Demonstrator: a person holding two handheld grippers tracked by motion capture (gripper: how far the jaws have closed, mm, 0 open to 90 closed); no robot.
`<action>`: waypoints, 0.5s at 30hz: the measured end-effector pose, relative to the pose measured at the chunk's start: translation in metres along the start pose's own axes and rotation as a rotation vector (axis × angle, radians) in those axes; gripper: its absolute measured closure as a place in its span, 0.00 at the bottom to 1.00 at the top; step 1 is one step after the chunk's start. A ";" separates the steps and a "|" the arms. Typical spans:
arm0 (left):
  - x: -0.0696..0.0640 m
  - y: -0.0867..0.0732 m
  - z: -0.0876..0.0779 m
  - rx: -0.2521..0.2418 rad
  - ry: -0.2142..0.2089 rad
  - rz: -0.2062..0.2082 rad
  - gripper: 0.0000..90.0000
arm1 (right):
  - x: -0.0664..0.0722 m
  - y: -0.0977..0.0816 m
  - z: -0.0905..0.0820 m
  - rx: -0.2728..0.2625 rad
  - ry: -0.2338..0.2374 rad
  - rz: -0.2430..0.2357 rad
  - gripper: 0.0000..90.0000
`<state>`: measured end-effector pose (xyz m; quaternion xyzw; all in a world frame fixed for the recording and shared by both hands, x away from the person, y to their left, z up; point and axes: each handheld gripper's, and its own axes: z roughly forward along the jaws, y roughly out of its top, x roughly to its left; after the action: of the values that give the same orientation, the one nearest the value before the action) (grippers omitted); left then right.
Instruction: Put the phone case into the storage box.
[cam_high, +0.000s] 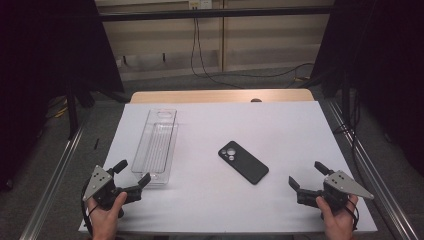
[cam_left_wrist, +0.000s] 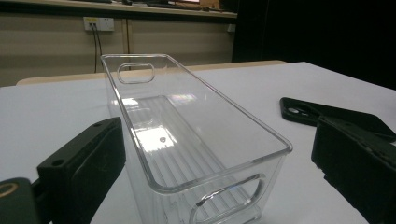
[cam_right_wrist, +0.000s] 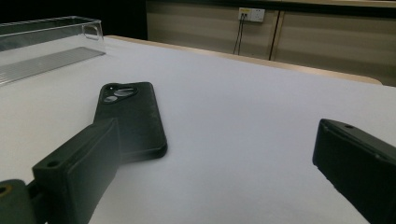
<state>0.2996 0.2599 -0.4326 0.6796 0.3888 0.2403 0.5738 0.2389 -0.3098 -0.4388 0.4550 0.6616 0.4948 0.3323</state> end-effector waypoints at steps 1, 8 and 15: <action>0.000 0.000 0.001 0.007 0.002 0.005 0.03 | 0.000 0.000 0.000 0.001 0.006 0.002 0.01; -0.003 0.000 0.003 0.008 -0.015 -0.001 0.04 | -0.002 -0.002 0.001 0.013 0.026 0.029 0.01; -0.003 0.001 0.002 0.010 -0.012 0.009 0.04 | 0.000 -0.002 0.002 0.022 0.068 0.041 0.01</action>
<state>0.2999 0.2566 -0.4321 0.6857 0.3836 0.2366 0.5715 0.2403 -0.3090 -0.4417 0.4551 0.6683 0.5095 0.2944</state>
